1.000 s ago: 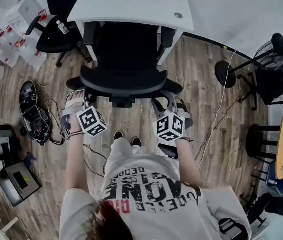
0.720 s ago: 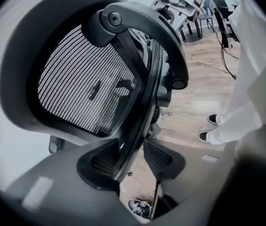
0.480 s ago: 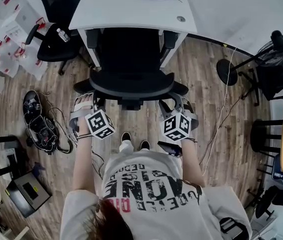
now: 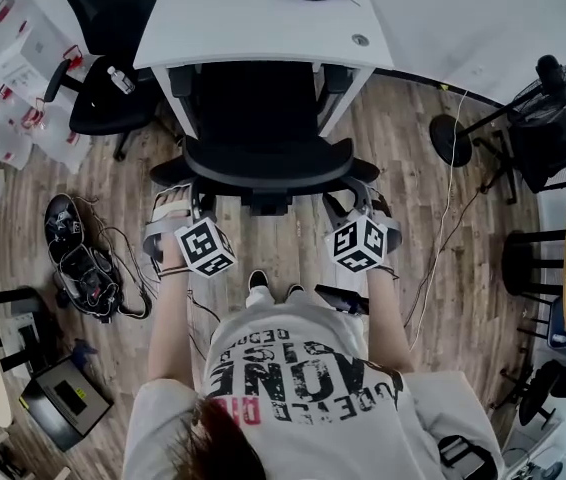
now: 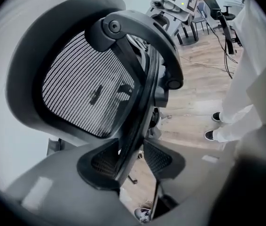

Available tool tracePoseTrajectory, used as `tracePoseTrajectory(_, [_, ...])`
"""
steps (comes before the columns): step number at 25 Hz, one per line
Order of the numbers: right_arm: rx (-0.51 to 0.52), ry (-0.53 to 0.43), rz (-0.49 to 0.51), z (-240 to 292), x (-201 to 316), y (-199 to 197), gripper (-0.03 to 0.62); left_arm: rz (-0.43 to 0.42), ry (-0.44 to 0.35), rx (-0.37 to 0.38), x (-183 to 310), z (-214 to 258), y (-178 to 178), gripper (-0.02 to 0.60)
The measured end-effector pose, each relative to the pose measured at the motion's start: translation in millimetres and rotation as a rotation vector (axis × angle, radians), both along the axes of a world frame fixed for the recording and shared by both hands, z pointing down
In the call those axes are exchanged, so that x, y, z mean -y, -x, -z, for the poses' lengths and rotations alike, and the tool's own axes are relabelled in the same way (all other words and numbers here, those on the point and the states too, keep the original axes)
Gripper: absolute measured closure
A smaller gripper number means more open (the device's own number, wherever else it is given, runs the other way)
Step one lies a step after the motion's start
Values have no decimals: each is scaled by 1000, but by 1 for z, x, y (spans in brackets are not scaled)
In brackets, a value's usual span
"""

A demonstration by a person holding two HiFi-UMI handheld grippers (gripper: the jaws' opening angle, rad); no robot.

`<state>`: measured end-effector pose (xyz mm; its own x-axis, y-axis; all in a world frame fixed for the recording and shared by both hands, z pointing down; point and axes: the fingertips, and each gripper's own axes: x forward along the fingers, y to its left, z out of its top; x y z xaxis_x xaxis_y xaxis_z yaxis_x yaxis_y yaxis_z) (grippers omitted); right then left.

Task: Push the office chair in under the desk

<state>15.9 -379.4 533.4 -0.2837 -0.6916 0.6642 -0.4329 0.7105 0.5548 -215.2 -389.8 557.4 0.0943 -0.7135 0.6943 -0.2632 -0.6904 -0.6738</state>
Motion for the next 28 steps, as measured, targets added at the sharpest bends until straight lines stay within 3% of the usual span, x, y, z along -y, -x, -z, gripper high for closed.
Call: tracePoseTrajectory(28, [5,-9,54,0,44,7,431,36,16,-9,43,0,7,400])
